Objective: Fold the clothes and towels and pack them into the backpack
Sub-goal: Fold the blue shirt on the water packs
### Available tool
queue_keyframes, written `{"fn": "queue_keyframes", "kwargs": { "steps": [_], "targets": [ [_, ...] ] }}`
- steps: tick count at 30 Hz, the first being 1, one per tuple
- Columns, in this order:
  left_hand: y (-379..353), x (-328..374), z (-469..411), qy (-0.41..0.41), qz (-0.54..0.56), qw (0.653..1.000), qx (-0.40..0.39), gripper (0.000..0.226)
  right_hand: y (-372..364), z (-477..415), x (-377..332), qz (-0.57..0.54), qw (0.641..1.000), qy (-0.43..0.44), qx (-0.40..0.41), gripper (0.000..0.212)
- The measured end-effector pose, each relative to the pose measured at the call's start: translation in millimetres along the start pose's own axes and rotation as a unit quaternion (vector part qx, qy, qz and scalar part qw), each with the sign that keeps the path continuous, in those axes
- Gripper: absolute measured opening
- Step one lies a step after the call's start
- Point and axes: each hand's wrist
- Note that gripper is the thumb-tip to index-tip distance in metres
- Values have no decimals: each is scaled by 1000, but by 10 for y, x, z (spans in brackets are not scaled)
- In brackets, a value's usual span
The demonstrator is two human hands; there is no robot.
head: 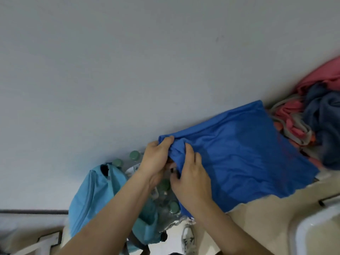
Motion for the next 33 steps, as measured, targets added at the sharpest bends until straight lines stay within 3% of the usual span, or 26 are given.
{"fn": "queue_keyframes", "kwargs": {
  "steps": [3,8,10,13,15,18,20,22,24,26,28,30,32,33],
  "targets": [
    [122,110,-32,-11,12,1000,-3,22,-64,30,13,53,999,-5,10,73],
    [357,158,-141,-22,-8,999,37,21,50,328,115,152,986,56,26,51],
    [482,107,-187,-24,-63,997,44,20,131,465,177,156,986,63,-9,53],
    [730,37,-245,-70,-189,979,23,26,268,597,291,124,989,40,-69,26],
    [921,-14,-304,-126,-348,929,-4,28,347,645,370,76,988,21,-133,14],
    [1110,-50,-349,-194,-555,808,-33,21,387,686,517,-7,988,-9,-152,11],
    [1162,-78,-344,-213,-621,753,-39,17,388,711,583,-39,983,-31,-178,3],
    [1185,-100,-332,-238,-691,682,-29,26,382,743,607,-79,977,-52,-192,5],
    [1208,-126,-356,-362,-706,608,-11,39,376,760,608,-111,974,-62,-189,6],
    [1176,-175,-309,-505,-598,613,-107,41,380,755,605,-127,973,-67,-181,11],
    [1043,-200,-148,-485,-547,623,-278,55,390,742,616,-141,972,-78,-174,18],
    [910,-317,-80,-440,-605,561,-354,69,405,736,619,-160,968,-88,-171,22],
    [809,-404,-158,-481,-623,508,-351,57,419,726,619,-182,963,-101,-172,24],
    [770,-378,-185,-487,-621,505,-349,45,427,720,625,-185,962,-111,-170,26]
  ]
}}
Point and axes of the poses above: each hand's wrist, its own z-axis away from the middle knuckle, its own y-axis out of the back of the hand, x = y × z, and after that the axes turned 6 degrees about x, right-handed
